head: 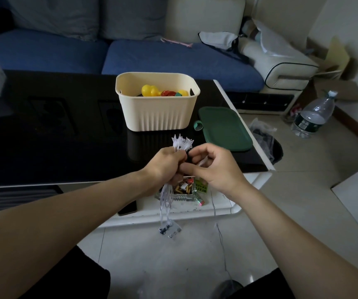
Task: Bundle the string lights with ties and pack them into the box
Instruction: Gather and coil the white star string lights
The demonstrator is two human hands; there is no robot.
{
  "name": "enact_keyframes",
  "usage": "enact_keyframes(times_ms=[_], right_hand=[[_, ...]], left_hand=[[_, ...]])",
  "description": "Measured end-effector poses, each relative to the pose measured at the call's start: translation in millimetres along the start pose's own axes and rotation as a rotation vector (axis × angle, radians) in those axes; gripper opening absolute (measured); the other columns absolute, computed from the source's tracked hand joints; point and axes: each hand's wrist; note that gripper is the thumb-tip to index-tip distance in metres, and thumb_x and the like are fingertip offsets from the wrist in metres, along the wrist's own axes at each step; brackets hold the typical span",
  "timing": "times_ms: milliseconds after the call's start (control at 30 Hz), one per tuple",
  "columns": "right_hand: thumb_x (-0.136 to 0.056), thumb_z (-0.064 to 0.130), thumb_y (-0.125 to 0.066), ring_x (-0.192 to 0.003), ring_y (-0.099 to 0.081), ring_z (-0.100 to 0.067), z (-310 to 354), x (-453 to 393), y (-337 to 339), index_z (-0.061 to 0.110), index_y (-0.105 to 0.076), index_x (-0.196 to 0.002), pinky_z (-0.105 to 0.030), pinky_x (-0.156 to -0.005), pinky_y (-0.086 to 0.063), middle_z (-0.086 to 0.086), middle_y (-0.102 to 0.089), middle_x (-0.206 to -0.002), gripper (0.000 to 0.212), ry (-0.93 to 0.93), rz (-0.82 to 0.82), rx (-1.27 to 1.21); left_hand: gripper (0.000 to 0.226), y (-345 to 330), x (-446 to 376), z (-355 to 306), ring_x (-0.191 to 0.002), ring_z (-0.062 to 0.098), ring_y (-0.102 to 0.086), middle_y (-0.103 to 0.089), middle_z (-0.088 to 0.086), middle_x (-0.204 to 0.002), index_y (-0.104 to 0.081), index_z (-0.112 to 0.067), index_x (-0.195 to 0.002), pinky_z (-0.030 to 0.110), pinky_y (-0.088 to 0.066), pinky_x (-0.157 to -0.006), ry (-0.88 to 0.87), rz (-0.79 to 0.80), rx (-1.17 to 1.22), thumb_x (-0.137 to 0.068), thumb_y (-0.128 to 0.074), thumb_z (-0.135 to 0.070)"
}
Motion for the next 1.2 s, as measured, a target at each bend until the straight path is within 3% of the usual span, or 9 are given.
enact_keyframes(times_ms=[67,133,200,267,367,567,800,1033,1200], right_hand=[[-0.054,0.027,-0.091,-0.07,-0.062,-0.011,2.9,-0.1,2.3,0.018,-0.063,-0.11,-0.026,-0.059,-0.049,-0.005,-0.064,-0.099,0.063,-0.162,0.036,-0.149],[-0.063,0.017,-0.09,-0.074,-0.066,-0.017,4.4,-0.5,6.8,0.014,-0.057,-0.12,-0.027,-0.059,-0.052,-0.011,-0.067,-0.102,0.066,-0.337,0.065,-0.305],[-0.082,0.013,-0.08,-0.069,-0.067,-0.02,7.5,-0.8,13.8,0.007,-0.059,-0.119,-0.028,-0.058,-0.055,-0.013,-0.071,-0.091,0.043,-0.5,0.136,-0.38],[-0.092,0.022,-0.07,-0.065,-0.064,-0.018,8.3,1.6,19.9,0.003,-0.068,-0.107,-0.028,-0.06,-0.055,-0.011,-0.07,-0.082,0.024,-0.57,0.3,-0.267],[-0.096,0.026,-0.063,-0.058,-0.056,-0.012,8.3,5.3,22.5,0.005,-0.073,-0.092,-0.025,-0.058,-0.052,-0.004,-0.062,-0.069,0.023,-0.515,0.393,-0.238],[-0.087,0.016,-0.066,-0.064,-0.058,-0.011,16.7,4.8,18.4,0.006,-0.073,-0.096,-0.027,-0.062,-0.053,0.0,-0.062,-0.072,0.015,-0.319,0.255,-0.47],[-0.09,0.015,-0.074,-0.057,-0.061,-0.011,9.6,5.8,-3.4,0.01,-0.077,-0.091,-0.032,-0.063,-0.053,-0.003,-0.069,-0.068,0.006,-0.19,-0.124,-0.228],[-0.089,0.012,-0.075,-0.055,-0.065,-0.005,8.6,8.5,-20.3,0.009,-0.071,-0.086,-0.017,-0.055,-0.051,0.001,-0.071,-0.061,0.006,-0.014,-0.201,-0.164],[-0.091,0.005,-0.071,-0.066,-0.069,-0.004,4.4,7.8,-23.4,0.013,-0.077,-0.099,-0.016,-0.063,-0.052,0.0,-0.075,-0.078,0.012,0.027,-0.177,-0.094]], left_hand=[[0.029,0.9,-0.2,-1.9,-0.042,0.014,-0.028,-0.038,0.007,-0.056,-0.044,-0.01,-0.07,0.021,-0.02,-0.043,-0.007,-0.037,0.019,-0.1,-0.041,-0.009],[0.025,3.2,-0.1,-5.0,-0.043,0.015,-0.03,-0.043,0.007,-0.058,-0.045,-0.011,-0.075,0.022,-0.021,-0.043,-0.023,-0.057,0.031,-0.1,-0.04,-0.01],[0.022,6.0,-0.3,-7.1,-0.044,0.015,-0.031,-0.045,0.005,-0.058,-0.045,-0.013,-0.079,0.024,-0.021,-0.045,-0.038,-0.076,0.044,-0.101,-0.039,-0.012],[0.021,7.6,-0.5,-8.1,-0.045,0.015,-0.03,-0.044,0.005,-0.058,-0.043,-0.013,-0.08,0.025,-0.02,-0.046,-0.051,-0.097,0.056,-0.101,-0.039,-0.012],[0.023,7.0,-0.8,-7.9,-0.044,0.015,-0.03,-0.043,0.004,-0.057,-0.043,-0.013,-0.078,0.024,-0.02,-0.045,-0.068,-0.098,0.054,-0.1,-0.039,-0.011],[0.024,5.6,-1.6,-4.3,-0.045,0.015,-0.034,-0.046,0.004,-0.056,-0.044,-0.012,-0.075,0.023,-0.025,-0.043,-0.083,-0.011,0.015,-0.099,-0.043,-0.014],[0.028,1.4,-1.7,0.5,-0.045,0.017,-0.034,-0.048,0.006,-0.058,-0.045,-0.01,-0.075,0.022,-0.026,-0.042,-0.103,0.027,-0.029,-0.102,-0.043,-0.016],[0.035,-1.3,-3.2,3.8,-0.046,0.017,-0.031,-0.041,0.01,-0.058,-0.046,-0.006,-0.069,0.022,-0.023,-0.045,-0.096,0.05,-0.048,-0.102,-0.039,-0.014],[0.039,2.0,-5.2,4.2,-0.042,0.015,-0.03,-0.038,0.007,-0.056,-0.041,-0.01,-0.064,0.023,-0.021,-0.044,-0.095,-0.004,-0.043,-0.103,-0.037,-0.012]])
Point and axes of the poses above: each hand's wrist, its own x-axis away from the middle knuckle, its own y-axis out of the back of the hand, z = x × y
